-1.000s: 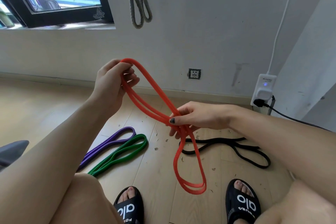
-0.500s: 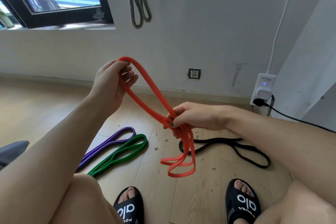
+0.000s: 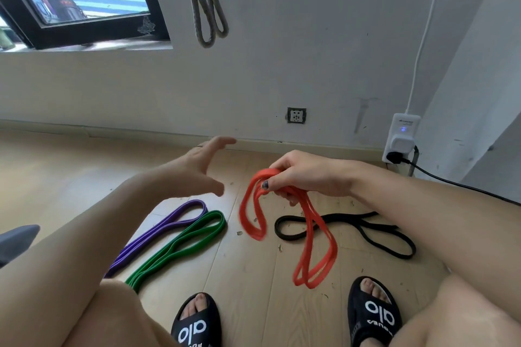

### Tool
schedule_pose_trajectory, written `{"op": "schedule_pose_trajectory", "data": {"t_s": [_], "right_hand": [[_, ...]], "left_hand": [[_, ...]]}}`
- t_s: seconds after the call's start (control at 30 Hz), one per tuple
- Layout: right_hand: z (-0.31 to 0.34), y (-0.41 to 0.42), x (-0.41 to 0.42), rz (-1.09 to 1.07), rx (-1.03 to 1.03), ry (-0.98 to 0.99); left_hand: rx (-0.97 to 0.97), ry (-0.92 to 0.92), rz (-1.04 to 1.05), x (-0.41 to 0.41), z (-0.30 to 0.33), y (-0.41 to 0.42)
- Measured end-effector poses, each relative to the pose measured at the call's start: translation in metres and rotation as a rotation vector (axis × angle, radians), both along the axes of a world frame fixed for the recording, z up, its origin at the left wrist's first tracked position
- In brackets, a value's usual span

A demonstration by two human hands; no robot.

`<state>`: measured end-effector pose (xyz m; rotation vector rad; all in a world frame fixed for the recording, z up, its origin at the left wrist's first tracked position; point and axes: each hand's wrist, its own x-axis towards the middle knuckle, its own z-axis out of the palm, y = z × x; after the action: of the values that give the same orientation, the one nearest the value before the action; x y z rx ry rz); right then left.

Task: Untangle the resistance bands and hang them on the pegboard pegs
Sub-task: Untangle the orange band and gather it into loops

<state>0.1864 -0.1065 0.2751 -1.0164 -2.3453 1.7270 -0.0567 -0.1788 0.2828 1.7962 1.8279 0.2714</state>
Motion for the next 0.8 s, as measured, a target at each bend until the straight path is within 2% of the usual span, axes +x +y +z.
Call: {"op": "schedule_pose_trajectory", "data": {"t_s": [0.07,0.17,0.23,0.4,0.57,0.8], "right_hand": [[0.002,-0.001,-0.001,0.021,0.0,-0.02],[0.005,0.0,0.0,0.028,-0.01,-0.01],[0.006,0.003,0.004,0.039,-0.008,-0.012],[0.007,0.007,0.012,0.098,0.058,-0.056],[0.006,0.009,0.012,0.107,0.137,-0.082],[-0.001,0.006,0.007,0.06,0.295,-0.112]], "left_hand": [[0.01,-0.058,-0.152,0.02,0.003,0.0],[0.025,-0.096,-0.26,0.042,0.0,0.003],[0.034,-0.087,-0.263,0.049,-0.001,0.006],[0.089,0.101,-0.28,0.053,0.004,0.011],[0.042,-0.009,-0.235,0.057,0.01,0.007],[0.053,0.003,-0.215,0.053,0.016,0.009]]}}
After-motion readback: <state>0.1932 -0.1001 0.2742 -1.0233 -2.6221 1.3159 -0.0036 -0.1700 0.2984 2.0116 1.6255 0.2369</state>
